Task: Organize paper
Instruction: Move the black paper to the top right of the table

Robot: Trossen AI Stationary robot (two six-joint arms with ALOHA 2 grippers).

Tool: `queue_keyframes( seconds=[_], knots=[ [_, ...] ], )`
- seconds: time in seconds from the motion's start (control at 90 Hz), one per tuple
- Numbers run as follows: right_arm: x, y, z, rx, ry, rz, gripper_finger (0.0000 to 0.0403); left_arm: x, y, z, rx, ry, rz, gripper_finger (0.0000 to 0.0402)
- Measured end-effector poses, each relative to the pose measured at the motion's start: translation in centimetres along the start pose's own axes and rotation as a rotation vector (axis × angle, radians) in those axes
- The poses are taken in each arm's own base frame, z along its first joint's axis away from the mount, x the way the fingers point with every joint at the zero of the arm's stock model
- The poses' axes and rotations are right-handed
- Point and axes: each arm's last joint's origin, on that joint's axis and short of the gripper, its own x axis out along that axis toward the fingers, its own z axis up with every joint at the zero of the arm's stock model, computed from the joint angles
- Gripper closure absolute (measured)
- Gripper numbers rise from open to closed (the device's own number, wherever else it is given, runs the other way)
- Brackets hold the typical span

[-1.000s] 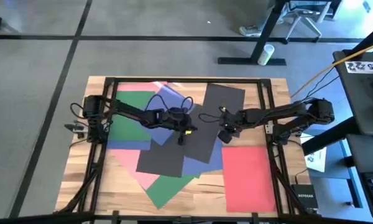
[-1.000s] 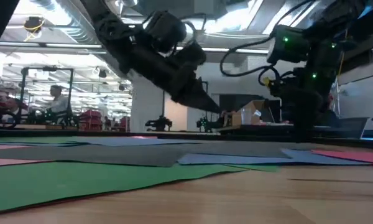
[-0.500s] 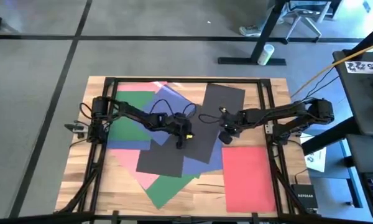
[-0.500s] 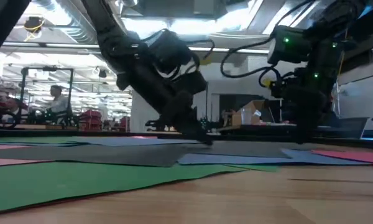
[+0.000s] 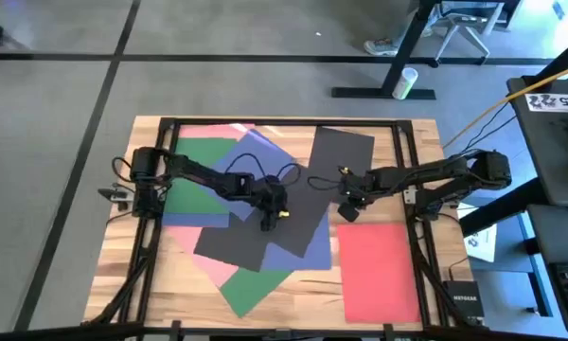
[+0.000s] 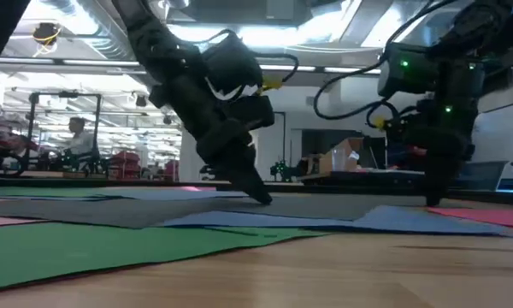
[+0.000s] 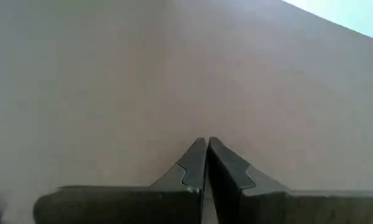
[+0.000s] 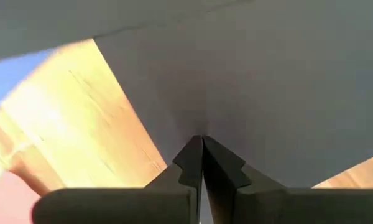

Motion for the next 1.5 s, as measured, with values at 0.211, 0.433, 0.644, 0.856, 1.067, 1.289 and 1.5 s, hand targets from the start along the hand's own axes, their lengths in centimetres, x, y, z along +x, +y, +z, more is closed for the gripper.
queue_keyframes(
  seconds=[0.211, 0.433, 0.644, 0.856, 1.067, 1.289, 1.5],
  knots=[
    [-0.1, -0.3, -0.5, -0.004, 0.059, -0.029, 0.0403, -1.1, -0.1, 0.1, 0.0, 0.026, -0.001, 0.0402],
    [-0.8, -1.2, -1.6, 0.011, 0.133, -0.094, 0.0403, -1.1, -0.1, 0.2, 0.0, 0.014, 0.003, 0.0402],
    [-3.0, -1.5, -1.6, 0.028, 0.038, -0.072, 0.0403, -1.2, 0.0, 1.2, 0.007, -0.094, 0.009, 0.0402],
    [-4.0, -0.7, -0.4, 0.045, -0.138, 0.06, 0.0403, -1.5, 0.3, 2.6, 0.012, -0.234, 0.022, 0.0402],
    [-2.5, 0.3, 0.9, 0.016, -0.16, 0.107, 0.0403, -1.6, 1.1, 2.6, -0.003, -0.235, 0.037, 0.0402],
    [-0.4, 1.0, 1.5, -0.015, -0.121, 0.091, 0.0403, -1.5, 1.2, 2.0, -0.011, -0.172, 0.034, 0.0402],
    [0.8, 1.2, 1.4, -0.031, -0.042, 0.066, 0.0403, -1.4, 1.1, 1.2, -0.021, -0.091, 0.027, 0.0402]
  ],
)
